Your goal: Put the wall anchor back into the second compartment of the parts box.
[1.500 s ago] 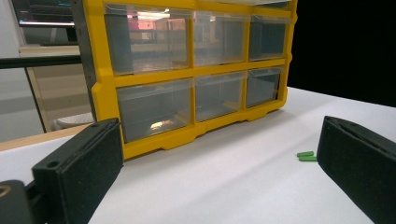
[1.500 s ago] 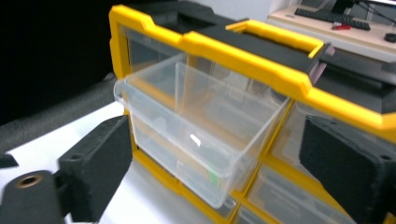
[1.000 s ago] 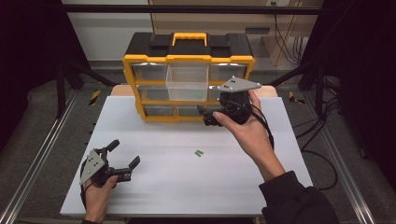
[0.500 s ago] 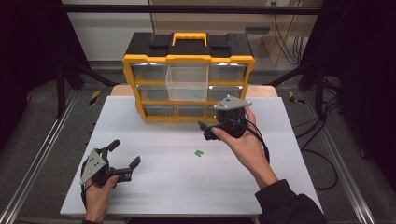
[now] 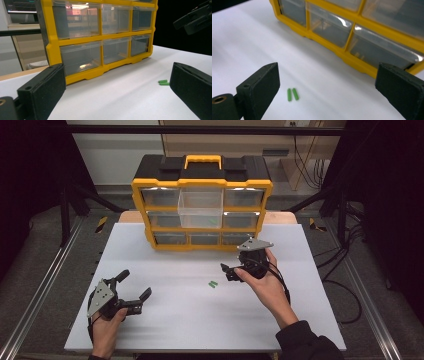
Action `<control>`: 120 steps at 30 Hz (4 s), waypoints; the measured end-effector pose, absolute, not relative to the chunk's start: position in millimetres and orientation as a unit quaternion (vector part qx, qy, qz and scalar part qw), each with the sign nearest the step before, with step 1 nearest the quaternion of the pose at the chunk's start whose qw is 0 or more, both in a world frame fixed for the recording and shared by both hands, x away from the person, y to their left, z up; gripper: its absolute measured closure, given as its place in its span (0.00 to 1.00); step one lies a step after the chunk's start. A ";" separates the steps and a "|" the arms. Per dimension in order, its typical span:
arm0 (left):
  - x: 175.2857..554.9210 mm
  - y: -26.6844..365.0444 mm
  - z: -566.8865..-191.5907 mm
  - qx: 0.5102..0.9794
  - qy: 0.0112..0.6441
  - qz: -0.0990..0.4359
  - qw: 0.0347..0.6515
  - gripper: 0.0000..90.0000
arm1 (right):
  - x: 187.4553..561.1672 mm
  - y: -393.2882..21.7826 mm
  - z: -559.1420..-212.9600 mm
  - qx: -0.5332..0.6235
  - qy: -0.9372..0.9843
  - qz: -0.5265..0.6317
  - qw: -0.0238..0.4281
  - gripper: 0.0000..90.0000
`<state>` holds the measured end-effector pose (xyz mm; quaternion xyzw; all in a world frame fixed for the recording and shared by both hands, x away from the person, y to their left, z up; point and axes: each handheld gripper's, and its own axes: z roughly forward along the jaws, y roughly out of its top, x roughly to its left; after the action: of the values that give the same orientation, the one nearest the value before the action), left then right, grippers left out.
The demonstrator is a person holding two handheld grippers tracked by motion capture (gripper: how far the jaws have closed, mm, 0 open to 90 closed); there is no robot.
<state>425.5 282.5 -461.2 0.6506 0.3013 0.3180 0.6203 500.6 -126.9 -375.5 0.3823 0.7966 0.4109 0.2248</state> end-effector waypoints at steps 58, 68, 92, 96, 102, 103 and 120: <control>425.5 282.8 -461.3 0.650 0.302 0.318 0.620 0.00 | 520.5 -99.6 -434.9 0.381 0.853 0.322 0.151 0.31; 425.5 282.6 -461.3 0.651 0.301 0.318 0.620 0.00 | 521.1 -93.9 -435.9 0.376 0.856 0.318 0.157 0.56; 425.8 282.8 -461.3 0.653 0.300 0.318 0.618 0.00 | 524.5 -83.9 -440.7 0.382 0.852 0.329 0.141 0.80; 425.8 283.3 -461.3 0.652 0.301 0.318 0.619 0.00 | 524.8 -81.7 -443.1 0.370 0.860 0.322 0.143 0.81; 425.9 282.8 -461.3 0.653 0.300 0.318 0.619 0.00 | 524.2 -78.8 -445.3 0.370 0.862 0.318 0.139 0.82; 425.9 282.7 -461.3 0.653 0.300 0.318 0.618 0.00 | 523.9 -78.2 -445.4 0.372 0.862 0.317 0.138 0.82; 425.8 281.5 -461.3 0.657 0.297 0.320 0.615 0.00 | 523.8 -71.2 -454.1 0.367 0.873 0.296 0.128 0.85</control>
<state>425.8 281.5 -461.3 0.6568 0.2967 0.3204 0.6147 523.8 -71.2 -454.1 0.3671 0.8726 0.2957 0.1278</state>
